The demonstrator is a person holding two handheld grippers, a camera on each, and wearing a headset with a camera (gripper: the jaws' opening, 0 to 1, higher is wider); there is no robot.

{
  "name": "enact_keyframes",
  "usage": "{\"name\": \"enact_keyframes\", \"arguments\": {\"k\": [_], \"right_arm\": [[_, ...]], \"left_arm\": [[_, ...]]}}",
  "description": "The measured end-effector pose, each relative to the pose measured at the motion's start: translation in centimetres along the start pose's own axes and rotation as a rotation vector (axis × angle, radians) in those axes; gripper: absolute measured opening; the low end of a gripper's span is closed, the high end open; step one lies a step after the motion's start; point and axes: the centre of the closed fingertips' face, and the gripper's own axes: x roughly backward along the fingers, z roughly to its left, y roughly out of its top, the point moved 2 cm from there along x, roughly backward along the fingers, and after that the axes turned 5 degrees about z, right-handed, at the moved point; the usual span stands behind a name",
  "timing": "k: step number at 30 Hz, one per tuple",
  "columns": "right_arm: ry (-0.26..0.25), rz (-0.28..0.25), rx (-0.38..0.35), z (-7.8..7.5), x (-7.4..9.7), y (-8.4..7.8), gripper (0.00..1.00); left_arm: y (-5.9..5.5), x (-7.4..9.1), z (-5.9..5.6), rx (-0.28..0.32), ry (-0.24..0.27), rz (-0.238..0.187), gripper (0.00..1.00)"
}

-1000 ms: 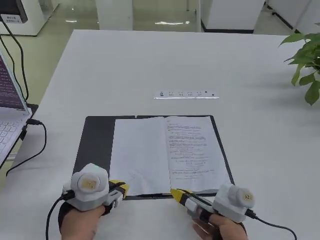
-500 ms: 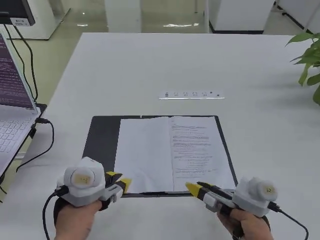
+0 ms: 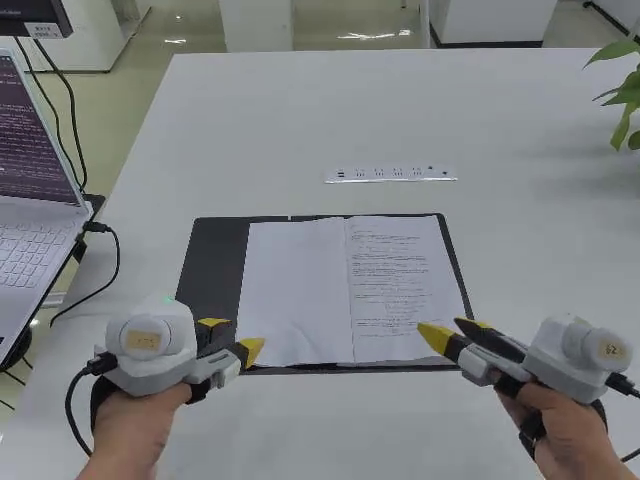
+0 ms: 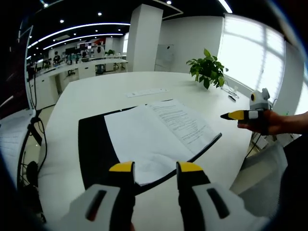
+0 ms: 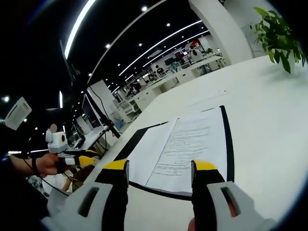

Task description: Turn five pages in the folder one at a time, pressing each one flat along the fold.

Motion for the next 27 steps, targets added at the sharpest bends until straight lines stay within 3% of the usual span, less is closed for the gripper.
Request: {"name": "enact_keyframes", "arguments": {"k": [9,15,22,27], "right_arm": [[-0.029,-0.029,0.034,-0.4,2.8,1.1,0.55],[-0.062,-0.018,0.094,-0.5,4.4,1.4,0.57],[-0.088,-0.025,0.104,-0.5,6.0,0.8,0.62],[-0.091,0.001,0.105,-0.1,6.5,-0.5,0.65]], "left_arm": [[1.5,2.7,0.8,-0.003,0.010,-0.050,0.44],[2.6,4.0,0.5,0.002,-0.002,-0.086,0.51],[2.4,5.0,-0.1,-0.011,-0.002,-0.084,0.63],[1.1,5.3,-0.5,-0.010,0.004,-0.068,0.70]]}}
